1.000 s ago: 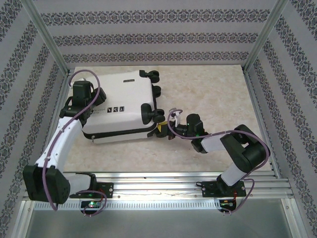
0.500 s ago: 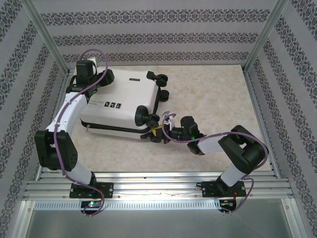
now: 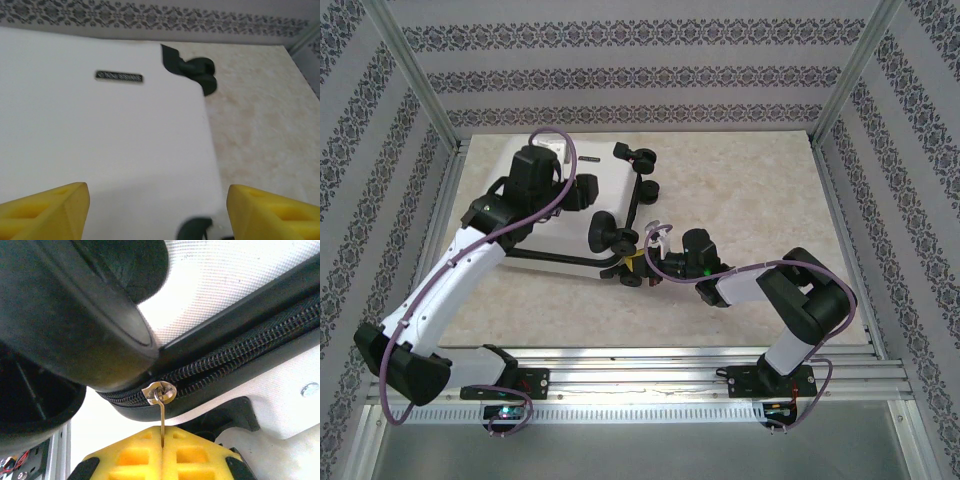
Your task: Pack the luggage
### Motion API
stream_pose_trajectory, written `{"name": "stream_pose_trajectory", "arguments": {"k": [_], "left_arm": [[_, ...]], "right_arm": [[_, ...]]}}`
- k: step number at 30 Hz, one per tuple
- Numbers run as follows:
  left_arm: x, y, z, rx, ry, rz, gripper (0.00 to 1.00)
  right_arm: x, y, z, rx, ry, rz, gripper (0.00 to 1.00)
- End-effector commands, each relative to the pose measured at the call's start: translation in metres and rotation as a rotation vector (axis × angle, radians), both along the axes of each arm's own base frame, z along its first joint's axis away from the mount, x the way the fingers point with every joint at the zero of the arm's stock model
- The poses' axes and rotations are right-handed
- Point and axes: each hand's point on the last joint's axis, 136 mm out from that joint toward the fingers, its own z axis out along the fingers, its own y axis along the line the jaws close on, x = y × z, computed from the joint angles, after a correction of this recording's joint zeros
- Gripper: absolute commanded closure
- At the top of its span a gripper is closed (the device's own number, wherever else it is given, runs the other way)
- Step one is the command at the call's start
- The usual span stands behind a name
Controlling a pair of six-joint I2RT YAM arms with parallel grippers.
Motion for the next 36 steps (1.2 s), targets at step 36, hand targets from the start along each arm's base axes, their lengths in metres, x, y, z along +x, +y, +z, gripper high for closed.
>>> {"name": "stream_pose_trajectory", "arguments": {"k": [36], "left_arm": [[-0.053, -0.053, -0.081, 0.795, 0.29, -0.112, 0.38]], "right_arm": [[0.032, -0.009, 0.034, 0.091, -0.087, -0.068, 1.0]]}}
